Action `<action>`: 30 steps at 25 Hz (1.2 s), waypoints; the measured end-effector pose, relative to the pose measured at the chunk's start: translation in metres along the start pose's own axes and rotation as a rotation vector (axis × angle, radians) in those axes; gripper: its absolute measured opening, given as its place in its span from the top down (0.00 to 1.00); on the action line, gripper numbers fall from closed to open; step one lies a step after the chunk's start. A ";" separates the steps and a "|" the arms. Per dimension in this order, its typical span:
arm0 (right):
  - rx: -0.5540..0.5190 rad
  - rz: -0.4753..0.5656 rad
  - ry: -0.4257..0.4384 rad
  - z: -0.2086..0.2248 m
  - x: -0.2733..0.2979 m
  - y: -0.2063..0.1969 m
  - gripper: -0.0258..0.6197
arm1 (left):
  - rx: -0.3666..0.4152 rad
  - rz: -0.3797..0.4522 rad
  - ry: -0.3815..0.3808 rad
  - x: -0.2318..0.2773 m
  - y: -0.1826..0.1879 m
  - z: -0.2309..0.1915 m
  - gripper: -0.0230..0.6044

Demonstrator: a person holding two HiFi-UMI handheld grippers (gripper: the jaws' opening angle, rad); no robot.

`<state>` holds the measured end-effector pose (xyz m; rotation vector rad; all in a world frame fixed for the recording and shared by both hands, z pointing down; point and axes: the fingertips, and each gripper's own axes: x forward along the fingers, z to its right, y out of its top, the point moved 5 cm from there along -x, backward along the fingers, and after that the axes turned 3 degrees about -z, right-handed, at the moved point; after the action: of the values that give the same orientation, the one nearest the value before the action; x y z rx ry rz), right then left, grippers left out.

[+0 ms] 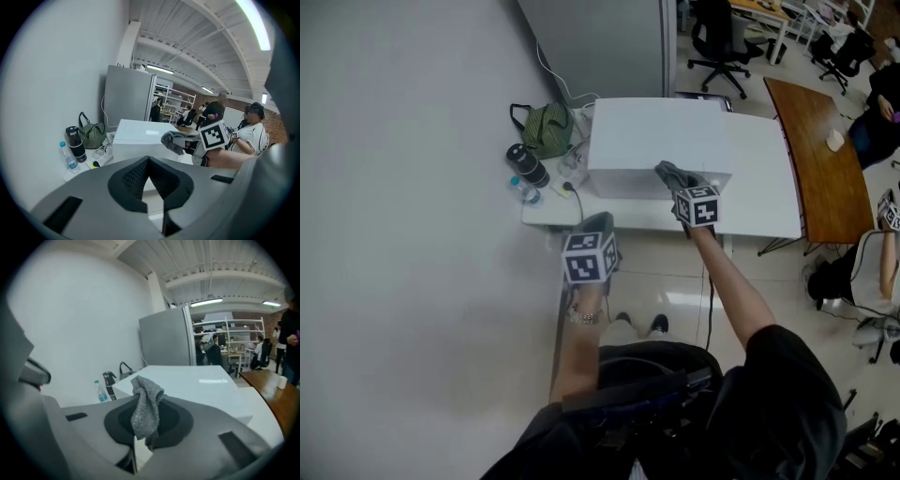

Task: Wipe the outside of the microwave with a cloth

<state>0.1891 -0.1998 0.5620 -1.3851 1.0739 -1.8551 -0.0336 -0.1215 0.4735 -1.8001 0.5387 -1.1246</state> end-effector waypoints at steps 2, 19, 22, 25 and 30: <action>0.013 0.035 0.050 -0.008 0.004 0.034 0.91 | 0.005 0.004 -0.010 0.006 0.007 0.005 0.96; 0.038 -0.156 0.066 -0.036 0.192 0.163 0.91 | -0.007 0.105 -0.104 0.079 0.087 -0.064 0.96; 0.090 -0.200 0.085 -0.037 0.229 0.174 0.91 | -0.035 0.094 -0.068 0.084 0.087 -0.091 0.96; 0.132 -0.274 0.113 -0.039 0.264 0.166 0.91 | -0.073 0.085 -0.022 0.088 0.080 -0.116 0.96; 0.041 -0.426 0.060 -0.014 0.289 0.154 0.91 | -0.090 0.098 0.025 0.095 0.089 -0.133 0.96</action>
<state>0.0890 -0.5116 0.5688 -1.6382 0.8057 -2.2145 -0.0934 -0.2975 0.4622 -1.8180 0.6956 -1.0719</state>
